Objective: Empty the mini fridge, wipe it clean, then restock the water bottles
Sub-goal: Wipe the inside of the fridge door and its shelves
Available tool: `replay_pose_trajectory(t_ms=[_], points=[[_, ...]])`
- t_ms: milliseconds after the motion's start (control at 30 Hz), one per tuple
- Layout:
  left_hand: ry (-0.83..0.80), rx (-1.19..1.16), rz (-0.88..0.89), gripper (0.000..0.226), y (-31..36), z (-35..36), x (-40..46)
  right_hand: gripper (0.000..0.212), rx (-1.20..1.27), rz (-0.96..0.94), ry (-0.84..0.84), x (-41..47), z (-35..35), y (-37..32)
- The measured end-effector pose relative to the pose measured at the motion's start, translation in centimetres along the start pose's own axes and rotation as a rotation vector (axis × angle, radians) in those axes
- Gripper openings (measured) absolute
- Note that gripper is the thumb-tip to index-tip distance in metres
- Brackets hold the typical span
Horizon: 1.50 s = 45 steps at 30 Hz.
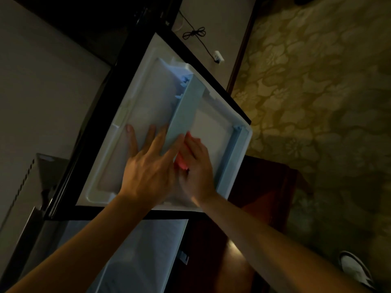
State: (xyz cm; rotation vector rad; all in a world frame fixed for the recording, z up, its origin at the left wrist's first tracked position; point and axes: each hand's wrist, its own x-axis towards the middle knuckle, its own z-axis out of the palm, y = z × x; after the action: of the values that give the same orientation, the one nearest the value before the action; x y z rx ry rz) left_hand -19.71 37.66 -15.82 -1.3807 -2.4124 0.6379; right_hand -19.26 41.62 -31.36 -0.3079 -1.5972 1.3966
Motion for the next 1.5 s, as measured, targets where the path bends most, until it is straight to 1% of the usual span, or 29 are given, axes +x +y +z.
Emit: replay_pose_trajectory(t_ms=[67,167,233,300,400,500,600,700,733,767,800,833,867,900,967,1033,1133,1233,1333,1433,1500], points=[[0.001,0.005,-0.007,0.048,-0.1,0.0,0.1,0.04,0.002,0.034,0.024,2.5,-0.8,0.8],[0.007,0.006,-0.008,0.049,0.0,0.1,0.0,0.046,-0.032,0.102,-0.026,6.1,-1.5,3.2],[0.013,0.012,-0.003,0.051,0.0,0.2,0.0,0.046,-0.042,0.141,-0.013,7.6,-2.0,4.3],[0.016,0.017,-0.001,0.052,-0.1,0.2,-0.1,0.047,-0.04,0.189,0.001,8.1,-2.2,4.3],[0.013,0.019,-0.01,0.051,-0.1,0.1,-0.1,0.049,-0.011,0.21,-0.005,8.0,-2.4,3.9],[0.01,0.009,-0.024,0.049,-0.1,0.1,0.1,0.049,0.034,0.238,-0.026,5.8,-1.9,2.2],[-0.004,-0.007,-0.033,0.048,-0.1,0.1,0.3,0.047,0.018,0.187,-0.041,1.5,-1.3,-0.1],[-0.021,-0.024,-0.054,0.049,-0.2,0.1,0.4,0.047,0.057,0.359,0.004,-2.5,0.1,-1.8],[-0.027,-0.017,-0.054,0.05,-0.2,0.1,0.4,0.05,0.071,0.37,-0.037,-3.7,0.2,-2.2],[-0.035,-0.006,-0.049,0.051,-0.2,0.1,0.4,0.054,0.06,0.279,-0.117,-4.7,0.0,-2.8],[-0.044,0.003,-0.043,0.052,-0.2,0.1,0.3,0.058,0.063,0.221,-0.149,-6.0,0.4,-2.7],[-0.048,0.008,-0.036,0.052,-0.2,0.1,0.3,0.062,0.043,0.185,-0.162,-7.0,0.9,-2.1],[-0.046,0.011,-0.032,0.052,-0.1,0.0,0.3,0.066,0.08,0.198,-0.175,-6.9,0.8,-1.9],[-0.04,0.01,-0.029,0.052,-0.1,0.0,0.2,0.064,0.119,0.199,-0.18,-6.5,0.9,-1.9],[-0.027,0.0,-0.028,0.05,0.0,-0.1,0.1,0.05,0.144,0.181,-0.149,-5.4,0.4,-1.8],[-0.017,-0.008,-0.033,0.048,0.1,-0.1,0.1,0.046,0.119,0.137,-0.134,-4.5,0.0,-1.0],[-0.005,-0.015,-0.034,0.048,0.0,-0.1,0.1,0.05,0.048,0.186,-0.134,-1.2,-0.2,1.3],[-0.011,-0.001,-0.032,0.05,0.0,0.1,0.0,0.048,0.036,0.237,-0.123,3.1,-1.1,3.5],[-0.002,0.01,-0.031,0.051,-0.1,0.2,0.1,0.052,0.031,0.227,-0.12,6.5,-2.4,4.6],[0.007,0.012,-0.034,0.052,-0.1,0.2,0.2,0.056,0.036,0.267,-0.122,7.2,-2.8,4.6],[0.01,0.012,-0.032,0.052,-0.1,0.1,0.2,0.054,0.029,0.292,-0.104,6.8,-2.6,4.4]])
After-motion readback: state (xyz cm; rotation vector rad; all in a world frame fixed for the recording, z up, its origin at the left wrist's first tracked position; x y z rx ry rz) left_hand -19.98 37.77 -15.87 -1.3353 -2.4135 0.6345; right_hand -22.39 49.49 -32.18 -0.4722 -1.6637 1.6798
